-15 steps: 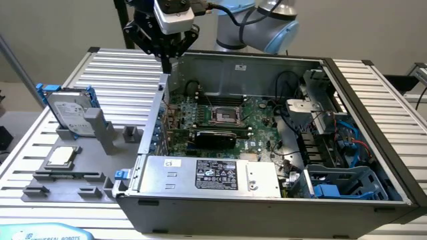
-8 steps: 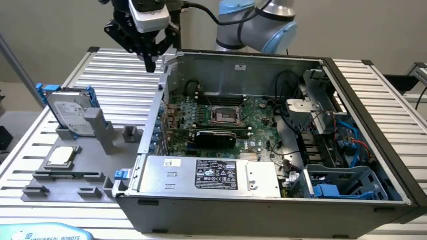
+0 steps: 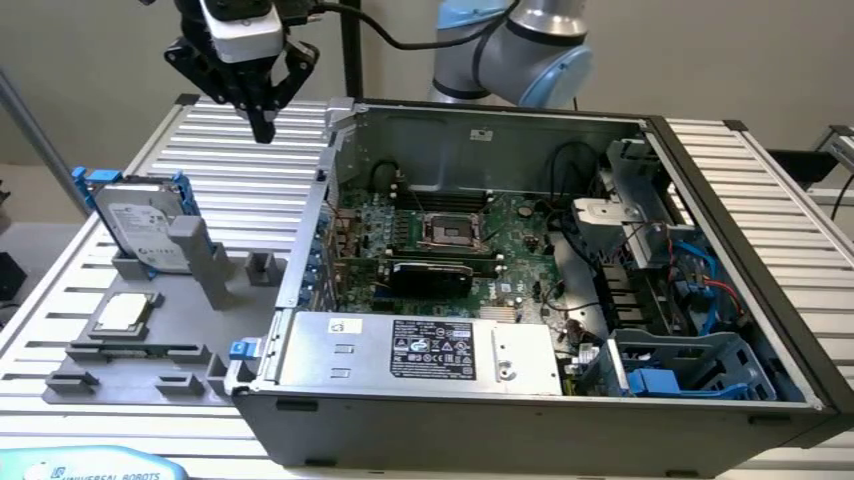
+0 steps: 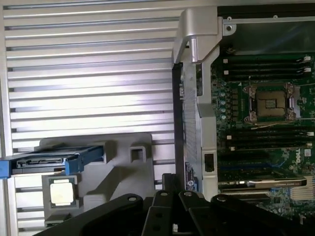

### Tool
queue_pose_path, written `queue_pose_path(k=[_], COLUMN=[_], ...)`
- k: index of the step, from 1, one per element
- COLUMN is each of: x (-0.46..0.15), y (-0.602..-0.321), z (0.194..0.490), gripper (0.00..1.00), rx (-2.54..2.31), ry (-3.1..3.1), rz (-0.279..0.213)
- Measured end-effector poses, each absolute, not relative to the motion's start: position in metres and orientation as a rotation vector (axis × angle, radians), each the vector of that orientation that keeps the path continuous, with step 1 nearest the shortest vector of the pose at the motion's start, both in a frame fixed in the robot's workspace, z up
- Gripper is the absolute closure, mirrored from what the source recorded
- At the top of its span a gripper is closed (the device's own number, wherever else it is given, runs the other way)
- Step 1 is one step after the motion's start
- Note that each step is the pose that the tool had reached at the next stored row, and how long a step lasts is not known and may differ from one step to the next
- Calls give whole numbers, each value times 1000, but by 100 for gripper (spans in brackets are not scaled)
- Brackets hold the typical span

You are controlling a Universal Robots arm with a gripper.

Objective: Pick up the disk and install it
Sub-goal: 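Reach for the disk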

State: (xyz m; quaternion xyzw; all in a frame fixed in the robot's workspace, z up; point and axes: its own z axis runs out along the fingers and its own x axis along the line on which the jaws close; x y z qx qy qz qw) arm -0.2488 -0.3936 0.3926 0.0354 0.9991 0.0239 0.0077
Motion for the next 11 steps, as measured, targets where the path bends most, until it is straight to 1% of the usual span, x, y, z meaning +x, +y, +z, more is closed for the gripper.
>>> queue_pose_path(k=[11], x=[-299], y=[-391], z=[393], gripper=[89], rx=[111], ry=[3127], rz=[73])
